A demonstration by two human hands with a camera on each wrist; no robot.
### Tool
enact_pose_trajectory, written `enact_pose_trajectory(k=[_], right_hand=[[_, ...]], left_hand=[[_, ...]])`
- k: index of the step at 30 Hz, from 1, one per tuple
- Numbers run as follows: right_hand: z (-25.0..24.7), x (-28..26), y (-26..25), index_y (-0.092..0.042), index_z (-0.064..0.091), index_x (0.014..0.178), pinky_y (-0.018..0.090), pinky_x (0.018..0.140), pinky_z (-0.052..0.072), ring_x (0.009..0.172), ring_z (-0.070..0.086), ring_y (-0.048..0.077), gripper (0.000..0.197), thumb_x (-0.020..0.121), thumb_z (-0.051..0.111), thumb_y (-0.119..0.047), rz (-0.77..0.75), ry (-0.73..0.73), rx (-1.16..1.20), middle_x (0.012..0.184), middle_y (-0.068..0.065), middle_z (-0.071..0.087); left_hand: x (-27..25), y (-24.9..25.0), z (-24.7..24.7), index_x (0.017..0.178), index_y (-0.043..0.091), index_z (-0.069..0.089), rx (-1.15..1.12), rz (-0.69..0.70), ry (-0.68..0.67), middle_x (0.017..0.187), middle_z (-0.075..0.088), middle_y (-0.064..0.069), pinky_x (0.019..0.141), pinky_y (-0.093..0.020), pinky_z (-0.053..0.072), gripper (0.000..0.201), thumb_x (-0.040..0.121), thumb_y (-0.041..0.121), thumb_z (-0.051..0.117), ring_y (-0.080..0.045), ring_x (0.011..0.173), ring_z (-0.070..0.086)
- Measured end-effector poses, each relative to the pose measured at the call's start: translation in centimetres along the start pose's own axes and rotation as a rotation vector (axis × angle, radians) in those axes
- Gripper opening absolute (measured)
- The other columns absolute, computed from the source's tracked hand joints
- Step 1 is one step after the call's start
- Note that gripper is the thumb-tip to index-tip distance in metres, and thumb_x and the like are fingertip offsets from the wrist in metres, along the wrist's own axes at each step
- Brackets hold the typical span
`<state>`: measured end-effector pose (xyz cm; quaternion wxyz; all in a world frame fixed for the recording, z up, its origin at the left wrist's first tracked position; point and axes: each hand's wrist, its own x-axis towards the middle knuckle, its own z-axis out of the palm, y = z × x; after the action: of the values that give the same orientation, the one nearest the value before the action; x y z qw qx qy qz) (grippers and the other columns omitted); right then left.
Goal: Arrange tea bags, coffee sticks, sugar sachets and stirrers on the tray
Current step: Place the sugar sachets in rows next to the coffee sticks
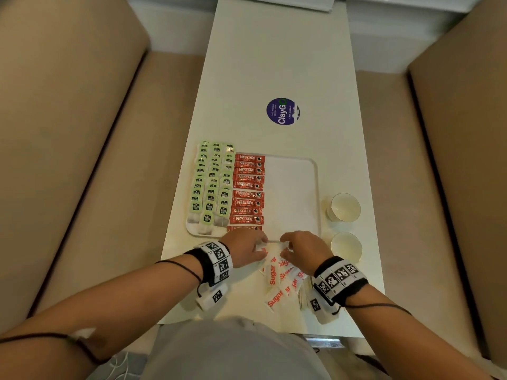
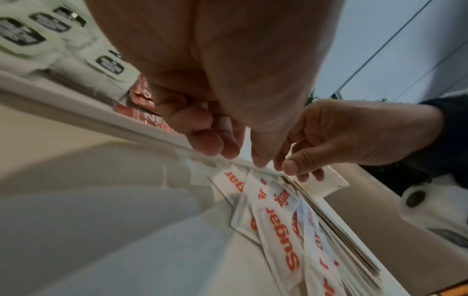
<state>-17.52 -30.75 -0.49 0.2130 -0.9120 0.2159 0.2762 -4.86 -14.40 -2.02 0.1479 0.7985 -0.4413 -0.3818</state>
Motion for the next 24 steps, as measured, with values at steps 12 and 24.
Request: enact_pose_trajectory(k=[12,24], right_hand=[[3.1,-1.5,0.0,-0.023,0.064,0.121,0.034,0.089,0.057,0.098,0.067,0.017,0.035,0.089,0.074,-0.033,0.041,0.031,-0.021,0.111,-0.002,0.07],[4.3,-2.0,-0.7,-0.021,0.064,0.114,0.032,0.081,0.056,0.085,0.062,0.018,0.031,0.088,0.076,-0.035,0.044,0.054,0.023,0.11,-0.001,0.051]], left_hand=[[-0.3,2.0,3.5,0.135,0.02,0.053,0.054,-0.015,-0.074,0.115,0.068,-0.002,0.075,-0.027,0.047,0.056,0.084,0.031,0.076,-0.017,0.087,0.06],[-1.5,0.7,3.0,0.091,0.017,0.072,0.07,-0.149,-0.004,0.087,0.069,0.001,0.069,-0.028,0.047,0.017,0.087,0.033,0.076,-0.019,0.08,0.063]])
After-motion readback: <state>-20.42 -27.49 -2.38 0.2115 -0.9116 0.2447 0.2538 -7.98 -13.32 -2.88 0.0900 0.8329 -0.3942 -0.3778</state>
